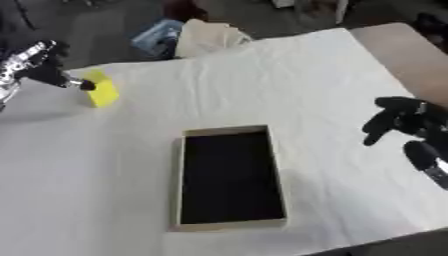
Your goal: Pick up objects on the table and place them in the box.
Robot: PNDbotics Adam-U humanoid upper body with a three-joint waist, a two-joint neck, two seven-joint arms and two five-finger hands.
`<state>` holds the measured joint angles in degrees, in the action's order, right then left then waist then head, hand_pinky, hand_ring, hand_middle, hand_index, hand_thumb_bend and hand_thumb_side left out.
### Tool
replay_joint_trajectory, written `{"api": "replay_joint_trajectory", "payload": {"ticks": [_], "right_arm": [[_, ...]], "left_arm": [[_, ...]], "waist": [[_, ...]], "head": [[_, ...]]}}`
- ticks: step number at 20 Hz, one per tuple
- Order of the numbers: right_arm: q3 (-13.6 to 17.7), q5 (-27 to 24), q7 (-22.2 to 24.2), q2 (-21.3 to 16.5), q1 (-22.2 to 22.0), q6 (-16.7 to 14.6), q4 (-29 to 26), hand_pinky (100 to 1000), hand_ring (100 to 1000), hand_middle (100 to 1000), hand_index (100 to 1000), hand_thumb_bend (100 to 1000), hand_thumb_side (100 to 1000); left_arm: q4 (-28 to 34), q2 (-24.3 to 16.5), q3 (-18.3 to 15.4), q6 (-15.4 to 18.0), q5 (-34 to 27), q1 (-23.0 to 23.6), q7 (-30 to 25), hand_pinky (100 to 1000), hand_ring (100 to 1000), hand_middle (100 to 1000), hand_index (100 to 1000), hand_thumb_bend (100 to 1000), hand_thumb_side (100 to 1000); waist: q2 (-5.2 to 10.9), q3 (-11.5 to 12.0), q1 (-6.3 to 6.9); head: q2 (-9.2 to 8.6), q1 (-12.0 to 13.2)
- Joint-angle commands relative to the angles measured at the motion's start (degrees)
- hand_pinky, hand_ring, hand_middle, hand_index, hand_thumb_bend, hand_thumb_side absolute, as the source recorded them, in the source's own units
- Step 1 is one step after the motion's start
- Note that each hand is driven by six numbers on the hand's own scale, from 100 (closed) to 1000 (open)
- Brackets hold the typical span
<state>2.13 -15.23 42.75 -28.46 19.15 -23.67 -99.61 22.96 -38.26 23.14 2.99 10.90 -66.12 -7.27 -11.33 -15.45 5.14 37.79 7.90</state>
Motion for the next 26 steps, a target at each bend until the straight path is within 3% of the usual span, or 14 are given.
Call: {"api": "replay_joint_trajectory", "payload": {"ticks": [1, 26], "right_arm": [[0.3, -0.4, 3.0, -0.6, 0.8, -3.1, -0.4, 778, 634, 688, 941, 100, 624], [0.6, 0.1, 3.5, 0.5, 1.2, -2.9, -0.3, 778, 634, 685, 942, 100, 633]], "left_arm": [[1.2, -0.7, -1.8, 0.0, 3.4, -1.5, -0.7, 789, 741, 768, 902, 1000, 305], [2.4, 2.3, -9.4, -3.1, 29.9, 0.8, 3.2, 737, 673, 697, 847, 946, 297]], "waist": [[0.7, -0.1, -0.47], [-0.95, -0.9, -0.47]], "head": [[0.4, 0.6], [0.26, 0.5]]}}
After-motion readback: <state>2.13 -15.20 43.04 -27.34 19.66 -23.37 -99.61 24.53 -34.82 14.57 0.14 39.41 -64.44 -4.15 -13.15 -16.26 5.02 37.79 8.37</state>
